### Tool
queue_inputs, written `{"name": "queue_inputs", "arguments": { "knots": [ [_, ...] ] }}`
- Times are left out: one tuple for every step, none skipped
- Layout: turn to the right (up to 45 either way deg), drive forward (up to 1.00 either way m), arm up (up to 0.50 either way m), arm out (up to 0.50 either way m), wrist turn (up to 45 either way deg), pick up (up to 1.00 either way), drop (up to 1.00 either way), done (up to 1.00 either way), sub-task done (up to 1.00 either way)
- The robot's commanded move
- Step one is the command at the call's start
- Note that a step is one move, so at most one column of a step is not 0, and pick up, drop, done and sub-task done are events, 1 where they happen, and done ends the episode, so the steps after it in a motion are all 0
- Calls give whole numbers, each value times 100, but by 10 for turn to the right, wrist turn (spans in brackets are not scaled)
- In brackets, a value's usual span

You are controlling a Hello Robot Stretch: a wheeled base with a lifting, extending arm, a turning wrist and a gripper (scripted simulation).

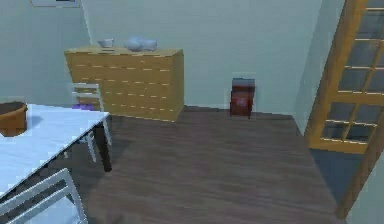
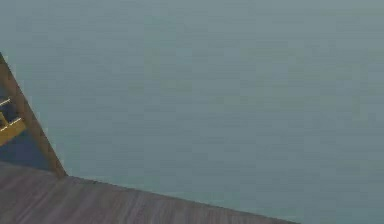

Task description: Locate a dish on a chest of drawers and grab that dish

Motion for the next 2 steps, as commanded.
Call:
{"name": "queue_inputs", "arguments": {
  "knots": [
    [0, 95, 0, 0, 0, 0, 0, 0, 0],
    [-30, 0, 0, 0, 0, 0, 0, 0, 0]
  ]
}}
